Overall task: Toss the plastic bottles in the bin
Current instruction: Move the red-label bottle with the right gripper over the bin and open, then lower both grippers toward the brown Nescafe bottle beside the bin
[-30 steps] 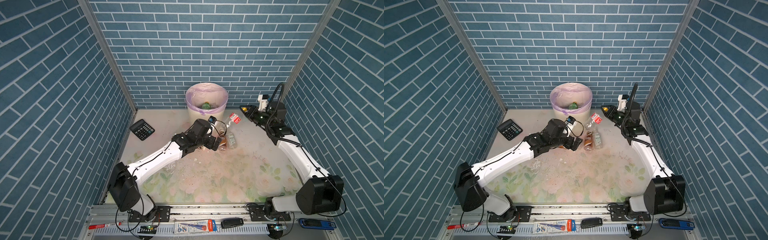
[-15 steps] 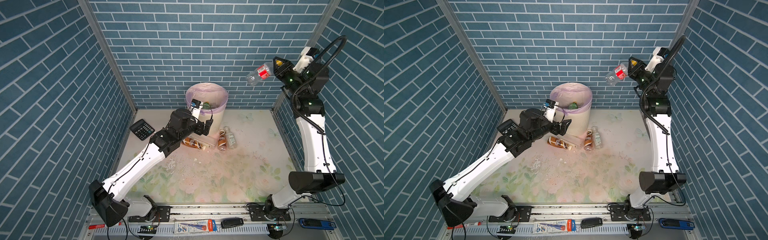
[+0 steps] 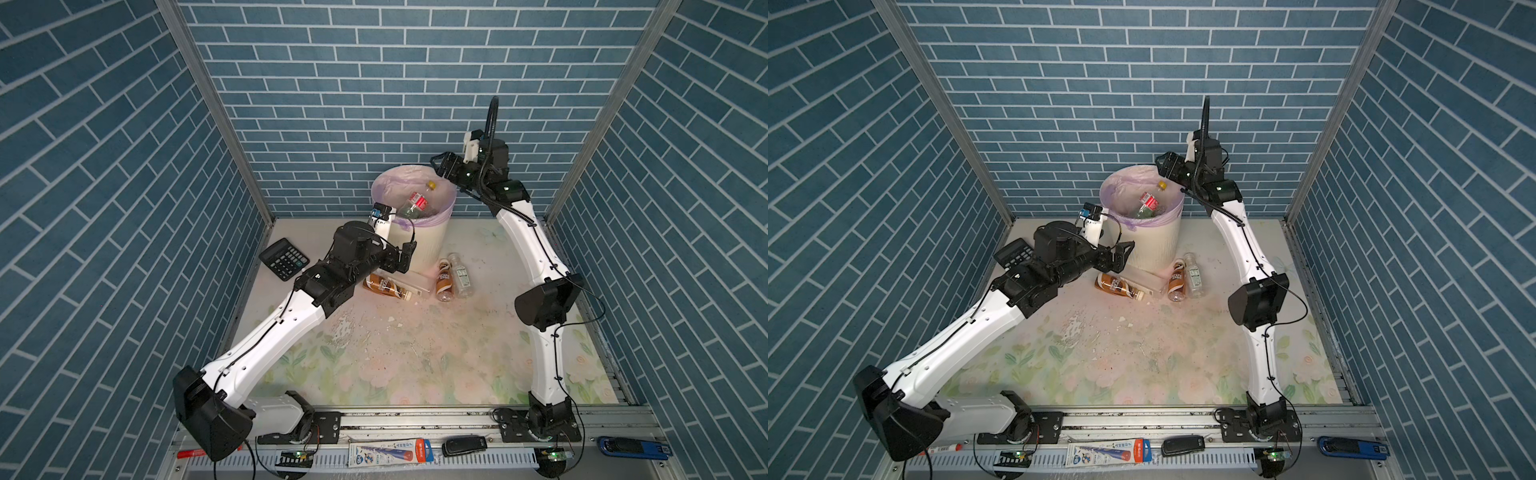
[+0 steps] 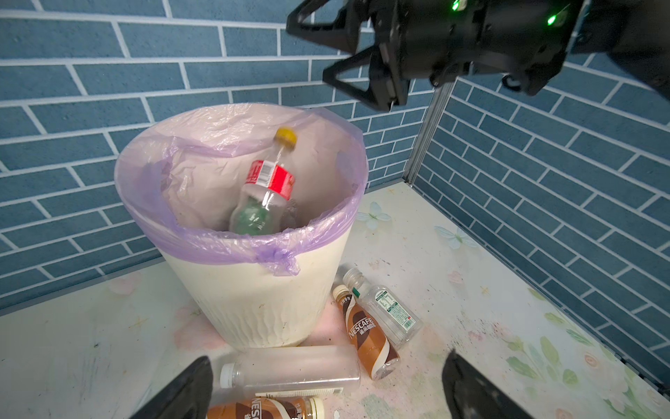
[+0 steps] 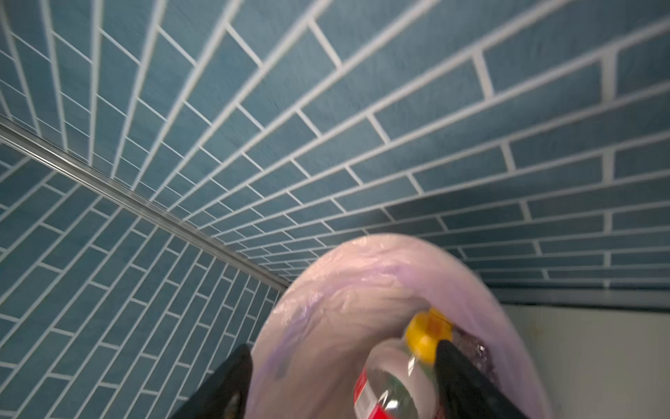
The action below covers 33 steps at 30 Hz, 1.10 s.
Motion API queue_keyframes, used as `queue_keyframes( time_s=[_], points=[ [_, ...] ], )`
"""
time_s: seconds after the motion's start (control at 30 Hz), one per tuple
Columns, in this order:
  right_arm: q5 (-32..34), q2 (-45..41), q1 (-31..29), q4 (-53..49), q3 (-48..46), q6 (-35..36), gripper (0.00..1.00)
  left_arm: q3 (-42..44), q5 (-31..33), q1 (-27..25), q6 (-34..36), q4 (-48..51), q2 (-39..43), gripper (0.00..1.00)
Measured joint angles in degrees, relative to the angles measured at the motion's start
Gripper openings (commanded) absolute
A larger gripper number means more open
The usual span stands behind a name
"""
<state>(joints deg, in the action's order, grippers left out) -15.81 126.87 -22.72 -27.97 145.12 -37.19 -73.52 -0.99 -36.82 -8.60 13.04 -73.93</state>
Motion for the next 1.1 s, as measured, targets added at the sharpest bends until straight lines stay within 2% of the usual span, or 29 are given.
queue_keyframes(
  time_s=[0.17,0.4,1.1],
  points=[
    [0.2,-6.6,1.3,1.4,-3.7,1.0,0.99,1.0,-0.2,0.1,-0.9,0.0,0.0,0.99],
    [0.4,-17.6,2.2,5.2,-9.2,2.8,0.99,1.3,0.1,0.1,-2.6,0.7,0.0,0.99],
    [0.1,-39.8,8.1,13.1,-53.1,4.3,0.99,10.9,-0.6,6.6,-11.5,3.0,2.5,0.99]
  ],
)
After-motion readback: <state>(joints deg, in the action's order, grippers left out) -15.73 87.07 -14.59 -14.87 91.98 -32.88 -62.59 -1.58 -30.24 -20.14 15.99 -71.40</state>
